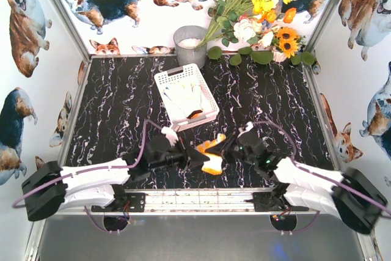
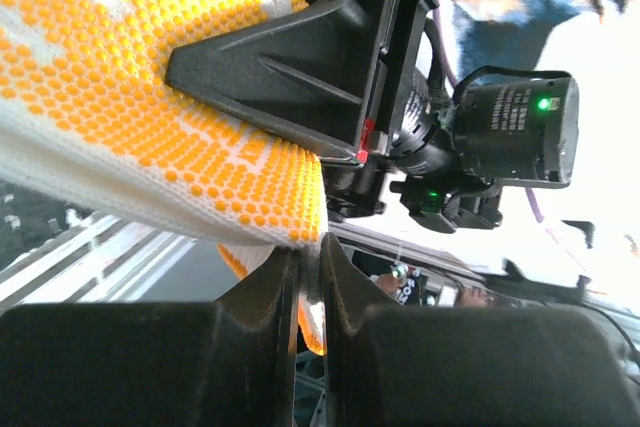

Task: Put the gloves into the storage basket
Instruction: Pick up the glove from the center of the board, then place the glove in the bin.

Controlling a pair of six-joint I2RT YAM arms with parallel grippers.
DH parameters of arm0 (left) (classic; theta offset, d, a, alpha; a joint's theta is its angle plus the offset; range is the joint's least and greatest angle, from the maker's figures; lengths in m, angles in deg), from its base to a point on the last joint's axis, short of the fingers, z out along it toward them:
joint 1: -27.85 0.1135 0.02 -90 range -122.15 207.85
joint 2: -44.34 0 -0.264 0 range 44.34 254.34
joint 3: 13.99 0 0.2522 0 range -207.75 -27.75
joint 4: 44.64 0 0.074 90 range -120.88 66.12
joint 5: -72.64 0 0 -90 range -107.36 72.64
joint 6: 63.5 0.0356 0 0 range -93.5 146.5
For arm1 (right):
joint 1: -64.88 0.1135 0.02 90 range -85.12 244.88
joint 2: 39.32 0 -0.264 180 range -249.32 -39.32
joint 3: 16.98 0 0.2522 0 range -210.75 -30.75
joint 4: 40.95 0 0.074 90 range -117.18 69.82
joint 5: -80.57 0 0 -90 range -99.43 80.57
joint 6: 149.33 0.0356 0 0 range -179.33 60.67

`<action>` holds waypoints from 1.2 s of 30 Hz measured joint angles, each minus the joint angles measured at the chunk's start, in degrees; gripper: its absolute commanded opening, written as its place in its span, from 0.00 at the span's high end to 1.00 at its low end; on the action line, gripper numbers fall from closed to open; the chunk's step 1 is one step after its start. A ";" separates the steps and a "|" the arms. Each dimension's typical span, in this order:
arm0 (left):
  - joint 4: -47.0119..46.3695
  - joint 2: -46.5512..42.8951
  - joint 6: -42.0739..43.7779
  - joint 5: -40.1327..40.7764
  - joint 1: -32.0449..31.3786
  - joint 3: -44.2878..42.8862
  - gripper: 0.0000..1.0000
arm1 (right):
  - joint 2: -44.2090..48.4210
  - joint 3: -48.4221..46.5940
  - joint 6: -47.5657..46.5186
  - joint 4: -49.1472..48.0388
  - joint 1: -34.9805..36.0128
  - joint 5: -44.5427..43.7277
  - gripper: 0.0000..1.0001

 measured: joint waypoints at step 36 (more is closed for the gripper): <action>37.86 21.75 49.07 -11.08 40.92 -47.63 1.00 | -52.37 -71.73 -33.29 15.13 -13.88 14.82 1.00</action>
